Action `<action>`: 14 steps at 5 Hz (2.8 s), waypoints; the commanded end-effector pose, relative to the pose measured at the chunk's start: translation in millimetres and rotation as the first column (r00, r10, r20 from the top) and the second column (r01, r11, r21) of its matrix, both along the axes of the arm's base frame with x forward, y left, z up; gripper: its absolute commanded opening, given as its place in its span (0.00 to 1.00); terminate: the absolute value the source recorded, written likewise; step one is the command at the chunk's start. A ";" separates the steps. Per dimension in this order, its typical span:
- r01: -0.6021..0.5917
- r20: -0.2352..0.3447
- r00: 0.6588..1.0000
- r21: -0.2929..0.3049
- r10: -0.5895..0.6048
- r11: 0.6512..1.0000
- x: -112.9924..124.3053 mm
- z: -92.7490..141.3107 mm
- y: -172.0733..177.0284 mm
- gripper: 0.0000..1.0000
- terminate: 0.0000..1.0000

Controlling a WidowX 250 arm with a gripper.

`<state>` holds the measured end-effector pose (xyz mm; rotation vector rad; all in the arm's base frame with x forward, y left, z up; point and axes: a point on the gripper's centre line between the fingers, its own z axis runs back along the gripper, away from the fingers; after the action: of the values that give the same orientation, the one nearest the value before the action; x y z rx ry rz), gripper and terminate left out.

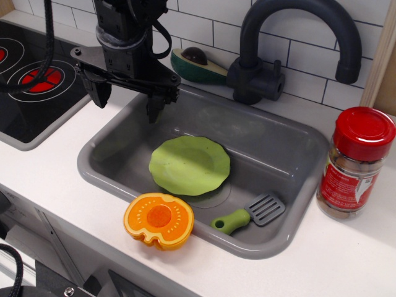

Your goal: Put spatula on plate sink

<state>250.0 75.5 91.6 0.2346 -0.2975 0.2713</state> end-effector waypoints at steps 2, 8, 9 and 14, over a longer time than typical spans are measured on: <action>0.226 -0.039 0.973 0.022 -0.226 0.974 0.5 -6.9 -31.4 1.00 0.00; 0.609 -0.132 0.781 -0.057 -0.611 0.791 -0.5 -74.3 -135.3 1.00 0.00; 0.617 -0.154 0.769 -0.078 -0.621 0.783 -4.6 -83.5 -134.8 1.00 0.00; 0.661 -0.190 0.712 -0.141 -0.676 0.737 -22.4 -104.6 -138.1 0.00 0.00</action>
<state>231.6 -64.4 -21.8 0.0784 -0.1033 -0.4704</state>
